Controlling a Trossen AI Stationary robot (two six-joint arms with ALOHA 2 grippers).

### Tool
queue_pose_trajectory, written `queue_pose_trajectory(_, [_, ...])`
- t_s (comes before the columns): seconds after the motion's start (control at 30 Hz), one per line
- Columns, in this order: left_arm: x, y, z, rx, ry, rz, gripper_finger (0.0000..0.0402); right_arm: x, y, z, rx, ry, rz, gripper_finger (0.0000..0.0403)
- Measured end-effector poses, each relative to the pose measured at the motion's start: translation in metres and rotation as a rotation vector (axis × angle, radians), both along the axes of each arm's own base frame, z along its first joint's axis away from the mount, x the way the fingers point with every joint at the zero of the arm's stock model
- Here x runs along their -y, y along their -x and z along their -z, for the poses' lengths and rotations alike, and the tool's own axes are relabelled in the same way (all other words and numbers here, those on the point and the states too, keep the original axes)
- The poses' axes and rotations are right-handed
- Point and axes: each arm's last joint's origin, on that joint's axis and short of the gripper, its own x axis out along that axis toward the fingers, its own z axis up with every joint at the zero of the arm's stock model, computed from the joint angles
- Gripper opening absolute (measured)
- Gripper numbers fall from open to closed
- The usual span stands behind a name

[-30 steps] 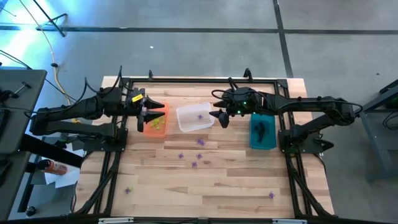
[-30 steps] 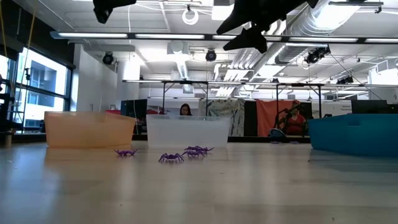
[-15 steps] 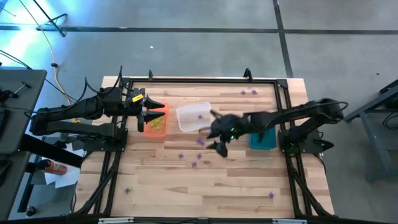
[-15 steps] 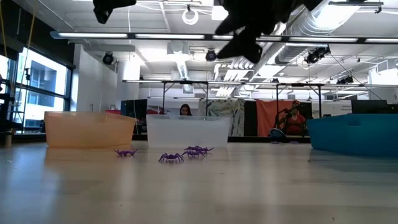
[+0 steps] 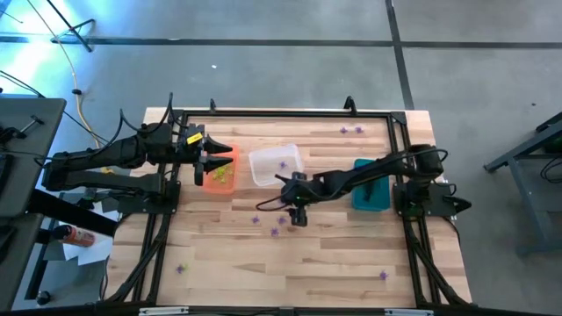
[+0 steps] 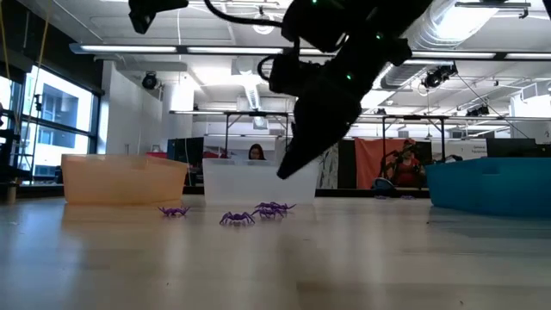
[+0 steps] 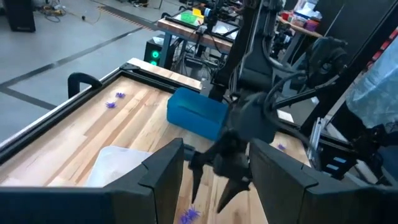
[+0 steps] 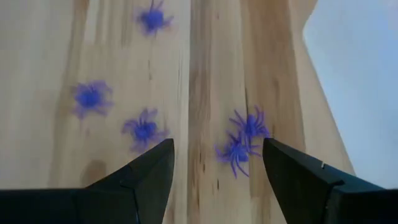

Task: Sort Halloween decoration
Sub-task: Put the purple spider toy into the transparent bin

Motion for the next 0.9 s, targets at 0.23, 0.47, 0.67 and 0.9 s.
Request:
queue_pose_trajectory(0.23, [0.000,0.000,0.000,0.001,0.016,-0.003,0.0168,0.005,0.000,0.014,-0.067,0.092,-0.048,0.0190])
queue_pose_trajectory(0.47, [0.000,-0.001,0.002,-0.015,0.022,0.008,0.0168,0.017,-0.002,0.027,-0.103,0.090,-0.013,0.0131])
queue_pose_trajectory(0.67, [0.000,0.000,0.003,-0.031,0.024,0.008,0.0168,0.017,-0.002,0.029,-0.105,0.052,-0.032,0.0118])
queue_pose_trajectory(0.9, [0.000,0.000,0.003,-0.030,0.024,0.008,0.0168,0.017,0.001,0.033,-0.103,0.040,-0.061,0.0118])
